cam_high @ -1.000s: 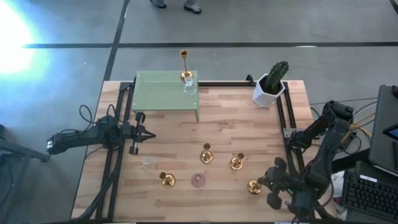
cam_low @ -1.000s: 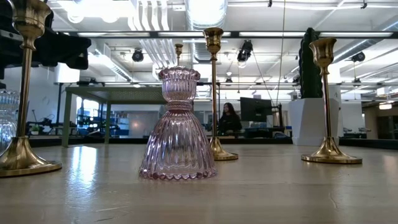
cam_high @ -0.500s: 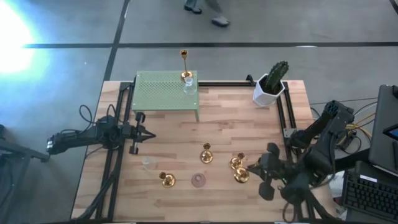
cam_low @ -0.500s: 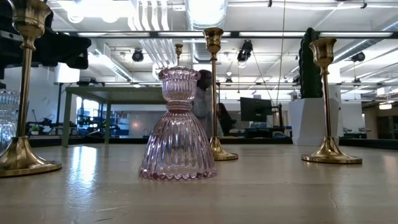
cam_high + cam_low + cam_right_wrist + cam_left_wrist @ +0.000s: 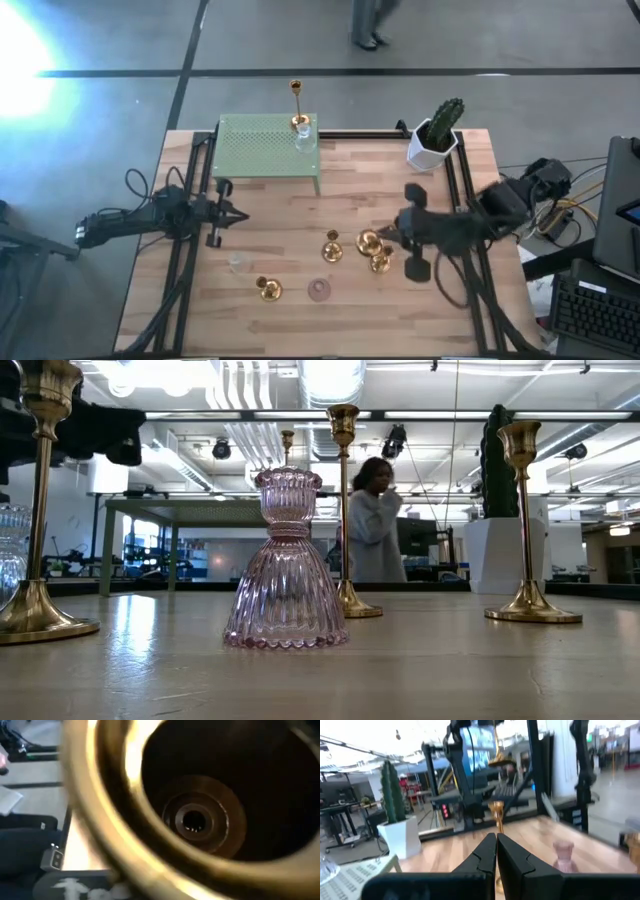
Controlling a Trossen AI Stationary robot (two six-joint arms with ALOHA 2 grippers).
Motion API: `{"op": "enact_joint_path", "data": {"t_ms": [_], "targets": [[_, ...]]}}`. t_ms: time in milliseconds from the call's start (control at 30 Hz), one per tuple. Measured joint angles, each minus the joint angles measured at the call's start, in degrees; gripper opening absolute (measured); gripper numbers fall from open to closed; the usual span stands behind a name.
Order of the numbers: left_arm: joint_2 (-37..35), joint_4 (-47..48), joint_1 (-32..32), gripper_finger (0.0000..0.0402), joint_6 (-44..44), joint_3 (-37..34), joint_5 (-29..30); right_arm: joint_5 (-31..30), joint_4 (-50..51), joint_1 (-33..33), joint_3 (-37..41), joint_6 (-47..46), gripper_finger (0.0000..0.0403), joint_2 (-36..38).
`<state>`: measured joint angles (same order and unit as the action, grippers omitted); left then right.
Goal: Pick & Place candle stick holders
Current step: Put the golden candle holder on the shelf
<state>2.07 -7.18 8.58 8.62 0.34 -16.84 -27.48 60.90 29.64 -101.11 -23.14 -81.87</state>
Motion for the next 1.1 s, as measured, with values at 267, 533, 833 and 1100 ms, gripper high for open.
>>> {"op": "enact_joint_path", "data": {"t_ms": [267, 533, 833, 1100], "targets": [[0.18, -8.81, 0.05, 0.0019, -2.01, 1.60, 1.10, 14.78, -4.39, -13.70, 0.47, 12.71, 0.0011, -0.02], [8.07, -7.90, 0.07, 0.0039, -6.04, 10.76, 6.88, 30.97, -11.75, -22.85, -0.11, 24.37, 0.0011, -5.08], [28.11, -5.81, 0.07, 0.0117, -6.25, 23.64, 6.87, 40.13, -10.95, -27.21, -8.74, 32.54, 0.0011, -16.25], [43.92, -2.75, 0.02, 0.0162, -4.23, 34.77, 5.85, 43.00, -2.11, -28.63, -24.68, 37.06, 0.0011, -27.17]]}}
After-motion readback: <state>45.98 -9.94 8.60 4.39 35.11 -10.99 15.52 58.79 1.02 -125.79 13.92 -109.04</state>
